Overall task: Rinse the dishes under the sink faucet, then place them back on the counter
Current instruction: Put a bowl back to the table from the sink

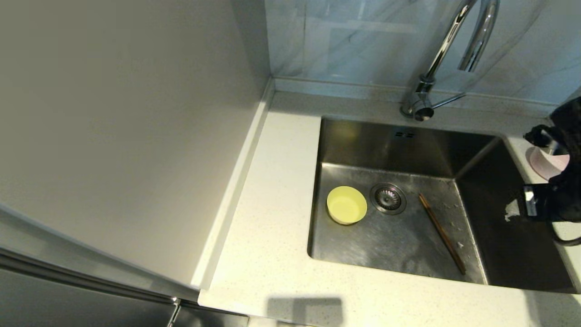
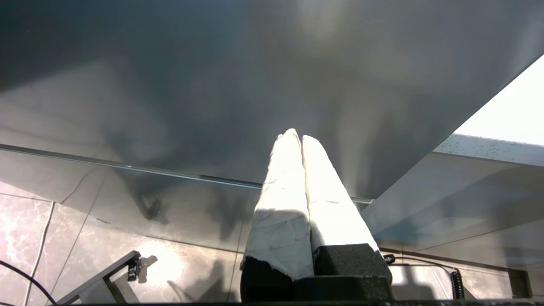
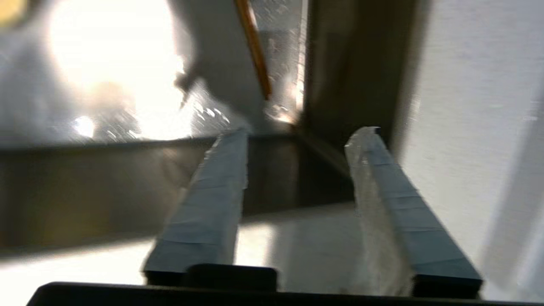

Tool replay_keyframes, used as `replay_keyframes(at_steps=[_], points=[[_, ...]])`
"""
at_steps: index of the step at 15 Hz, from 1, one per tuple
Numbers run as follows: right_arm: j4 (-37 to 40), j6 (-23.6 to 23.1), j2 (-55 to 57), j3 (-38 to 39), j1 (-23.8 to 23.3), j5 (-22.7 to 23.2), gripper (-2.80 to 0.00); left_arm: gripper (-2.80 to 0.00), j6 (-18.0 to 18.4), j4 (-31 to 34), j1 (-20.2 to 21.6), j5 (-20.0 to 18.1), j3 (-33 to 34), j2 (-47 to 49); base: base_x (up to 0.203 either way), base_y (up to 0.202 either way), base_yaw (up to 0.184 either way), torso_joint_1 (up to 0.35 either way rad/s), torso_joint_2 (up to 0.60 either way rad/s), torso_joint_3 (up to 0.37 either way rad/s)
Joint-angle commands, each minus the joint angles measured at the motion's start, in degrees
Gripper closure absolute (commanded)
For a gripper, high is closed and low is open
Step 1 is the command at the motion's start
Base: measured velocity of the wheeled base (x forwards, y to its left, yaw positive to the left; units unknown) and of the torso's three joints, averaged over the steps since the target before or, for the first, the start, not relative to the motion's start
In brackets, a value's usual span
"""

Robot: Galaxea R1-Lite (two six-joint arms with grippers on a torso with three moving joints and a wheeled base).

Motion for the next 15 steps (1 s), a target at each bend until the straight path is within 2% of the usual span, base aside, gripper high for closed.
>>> replay_keyframes(at_steps=[1, 3, 6, 7, 9, 13, 15], points=[[-5.58, 2.26, 2.81, 0.43, -0.15, 0.29, 0.0, 0.0, -0.02, -0.04, 0.0, 0.03, 0.0, -0.18, 0.0, 0.0, 0.0, 0.0, 0.0, 0.0], [-11.16, 0.62, -0.87, 2.19, -0.99, 0.4, 0.0, 0.0, -0.02, -0.04, 0.0, 0.03, 0.0, -0.18, 0.0, 0.0, 0.0, 0.0, 0.0, 0.0], [-17.91, -12.74, -6.86, 4.15, -1.65, 1.35, 0.0, 0.0, -0.02, -0.04, 0.0, 0.03, 0.0, -0.18, 0.0, 0.0, 0.0, 0.0, 0.0, 0.0], [-18.86, -14.35, -6.62, 4.23, -2.76, 1.52, 0.0, 0.0, -0.02, -0.04, 0.0, 0.03, 0.0, -0.18, 0.0, 0.0, 0.0, 0.0, 0.0, 0.0], [-21.02, -14.94, -5.94, 4.21, -6.07, 1.74, 0.0, 0.0, -0.02, -0.04, 0.0, 0.03, 0.0, -0.18, 0.0, 0.0, 0.0, 0.0, 0.0, 0.0], [-26.18, -17.25, -6.12, 9.28, -5.98, 1.78, 0.0, 0.0, -0.02, -0.04, 0.0, 0.03, 0.0, -0.18, 0.0, 0.0, 0.0, 0.0, 0.0, 0.0], [-26.25, -17.56, -6.56, 10.23, -5.98, 2.87, 0.0, 0.0, -0.02, -0.04, 0.0, 0.03, 0.0, -0.18, 0.0, 0.0, 0.0, 0.0, 0.0, 0.0]])
